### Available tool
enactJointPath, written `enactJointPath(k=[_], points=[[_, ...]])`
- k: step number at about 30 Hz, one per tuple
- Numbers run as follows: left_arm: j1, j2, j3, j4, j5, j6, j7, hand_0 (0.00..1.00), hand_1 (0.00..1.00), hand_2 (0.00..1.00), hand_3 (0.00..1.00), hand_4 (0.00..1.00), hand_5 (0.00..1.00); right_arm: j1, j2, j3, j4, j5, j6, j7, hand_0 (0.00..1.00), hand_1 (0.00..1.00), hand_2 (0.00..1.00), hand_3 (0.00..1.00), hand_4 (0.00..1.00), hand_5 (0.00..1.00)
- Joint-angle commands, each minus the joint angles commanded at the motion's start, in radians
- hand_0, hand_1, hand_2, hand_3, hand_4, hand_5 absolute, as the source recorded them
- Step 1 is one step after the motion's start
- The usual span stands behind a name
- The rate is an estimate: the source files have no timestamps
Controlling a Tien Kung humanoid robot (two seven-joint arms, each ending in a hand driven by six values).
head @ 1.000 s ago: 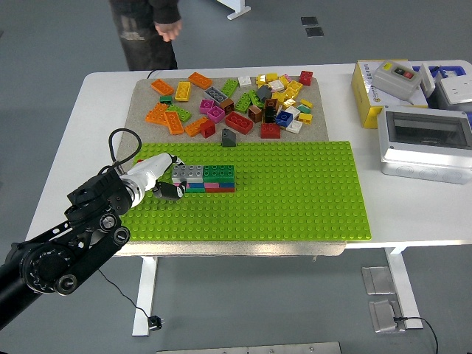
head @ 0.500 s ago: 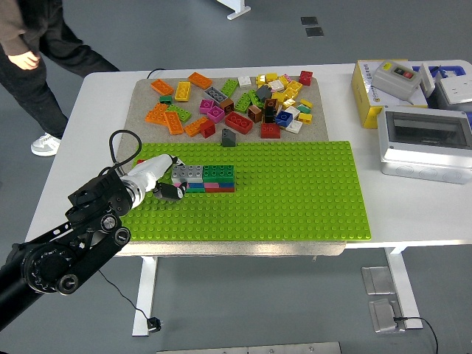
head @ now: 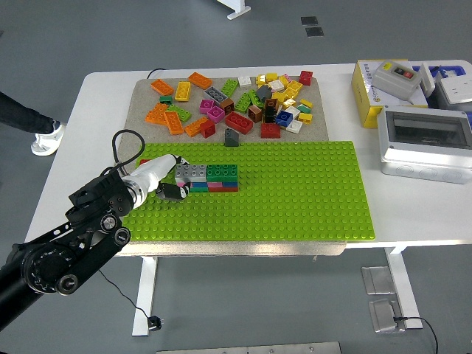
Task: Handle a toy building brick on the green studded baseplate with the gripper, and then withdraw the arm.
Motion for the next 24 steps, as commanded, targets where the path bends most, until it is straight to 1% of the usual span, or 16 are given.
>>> enactJointPath(k=[4,5,10,12,16,17,22,23,24], points=[[-0.002,0.0,0.0,0.005,-0.001,0.005,-0.003,0.984,0.961,0.989,0.948,0.677,0.295,0.0,0.001,0.0,0.0,0.002,0.0,0.002,0.68,0.643,0.66,0.667,0.465,0.81],[-0.002,0.0,0.001,0.006,-0.002,0.005,-0.003,0.983,0.962,0.989,0.947,0.697,0.316,0.0,0.001,0.0,0.0,0.001,0.0,0.002,0.68,0.643,0.66,0.667,0.465,0.81],[-0.003,-0.001,0.005,0.009,-0.004,0.001,-0.002,0.983,0.962,0.989,0.947,0.697,0.316,0.0,0.001,0.001,0.0,0.001,0.0,0.003,0.68,0.643,0.66,0.667,0.465,0.81],[-0.002,-0.001,0.002,0.006,-0.002,-0.004,-0.001,0.986,0.968,0.993,0.945,0.698,0.314,0.0,0.0,0.001,0.0,0.001,0.0,0.003,0.68,0.643,0.659,0.668,0.465,0.81],[-0.001,0.007,-0.019,-0.011,0.002,-0.029,0.008,0.986,0.968,0.993,0.945,0.698,0.314,0.0,-0.001,0.0,0.0,0.001,0.0,0.002,0.68,0.643,0.659,0.668,0.465,0.81],[-0.001,0.011,-0.028,-0.02,0.003,-0.038,0.013,0.995,0.981,0.998,0.956,0.753,0.363,0.0,-0.001,0.0,0.0,0.001,0.0,0.002,0.679,0.641,0.654,0.668,0.464,0.809],[0.0,0.04,-0.068,-0.076,0.009,-0.072,0.034,0.995,0.981,0.998,0.956,0.753,0.363,-0.001,-0.002,0.003,0.0,-0.003,0.0,0.001,0.679,0.641,0.654,0.668,0.464,0.809],[0.003,0.052,-0.079,-0.097,0.007,-0.082,0.045,0.997,0.982,0.998,0.95,0.778,0.399,-0.002,-0.003,0.004,0.0,-0.004,0.0,0.001,0.68,0.642,0.654,0.668,0.462,0.807],[0.008,0.064,-0.091,-0.119,0.005,-0.095,0.06,0.997,0.982,0.998,0.95,0.778,0.399,-0.002,-0.004,0.005,0.0,-0.004,0.0,0.002,0.68,0.642,0.654,0.668,0.462,0.807]])
